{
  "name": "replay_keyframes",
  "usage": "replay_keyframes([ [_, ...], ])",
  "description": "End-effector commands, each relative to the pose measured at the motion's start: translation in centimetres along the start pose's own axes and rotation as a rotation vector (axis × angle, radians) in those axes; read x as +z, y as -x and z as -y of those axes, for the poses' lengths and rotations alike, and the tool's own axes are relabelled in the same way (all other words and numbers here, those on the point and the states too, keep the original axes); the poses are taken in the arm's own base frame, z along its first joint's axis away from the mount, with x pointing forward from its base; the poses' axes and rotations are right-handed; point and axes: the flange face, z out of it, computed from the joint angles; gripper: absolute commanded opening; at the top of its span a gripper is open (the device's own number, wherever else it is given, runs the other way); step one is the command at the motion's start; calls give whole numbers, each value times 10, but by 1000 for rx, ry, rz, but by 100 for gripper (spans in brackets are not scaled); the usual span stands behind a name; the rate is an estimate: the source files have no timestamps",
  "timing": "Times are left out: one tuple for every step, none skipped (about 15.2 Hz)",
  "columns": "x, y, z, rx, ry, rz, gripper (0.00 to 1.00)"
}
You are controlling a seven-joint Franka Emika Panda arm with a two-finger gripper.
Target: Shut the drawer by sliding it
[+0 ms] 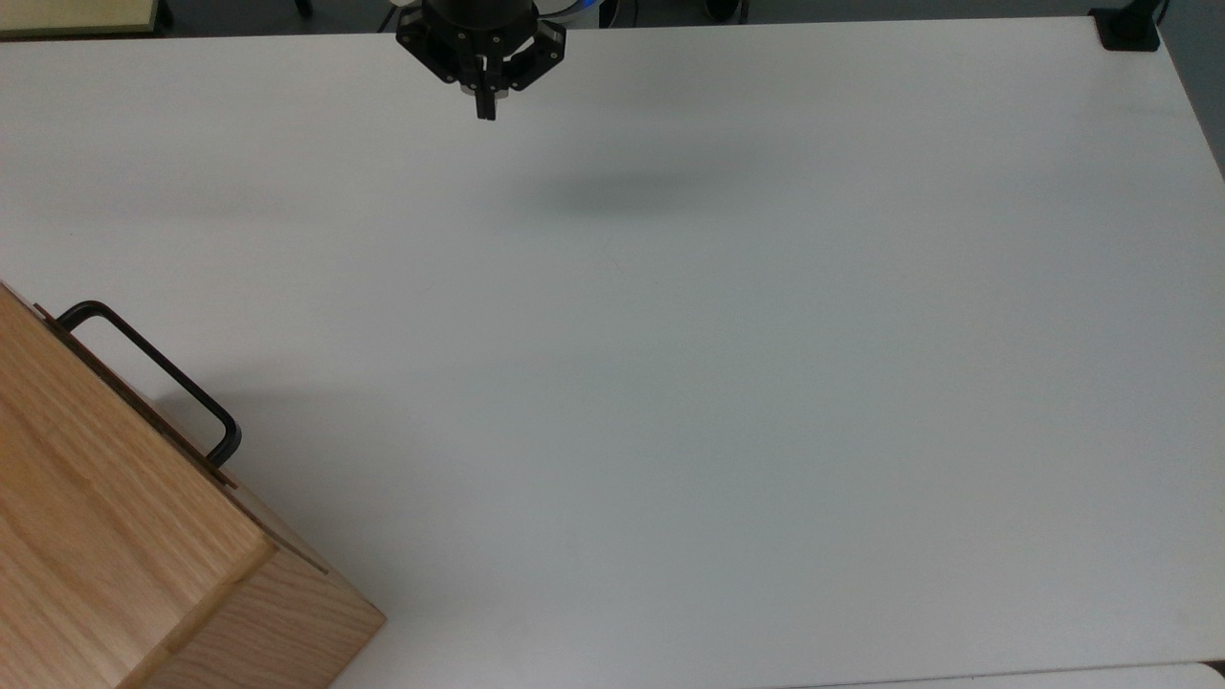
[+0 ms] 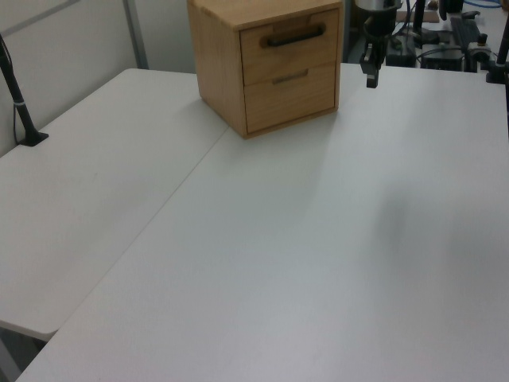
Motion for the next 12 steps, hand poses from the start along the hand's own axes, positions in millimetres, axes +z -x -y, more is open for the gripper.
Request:
replay_keyframes([
  [-14,7,-9,10,-58,5,59],
  [-16,8,-11,10,-58,2,77],
  [-17,8,-12,6,-58,0,82],
  [-25,8,-14,9,-59,-12,100],
  [-25,7,-19,19,-59,-13,100],
  [-25,7,-24,32,-59,-14,100],
  [-25,7,-25,38,-59,-13,100],
  [-26,8,-25,42,-59,-15,100],
  [-26,8,-29,35,-57,-14,100],
  [-28,9,-31,46,-57,-12,100],
  [-30,11,-31,45,-57,-14,100],
  [-29,11,-31,45,-57,-11,100],
])
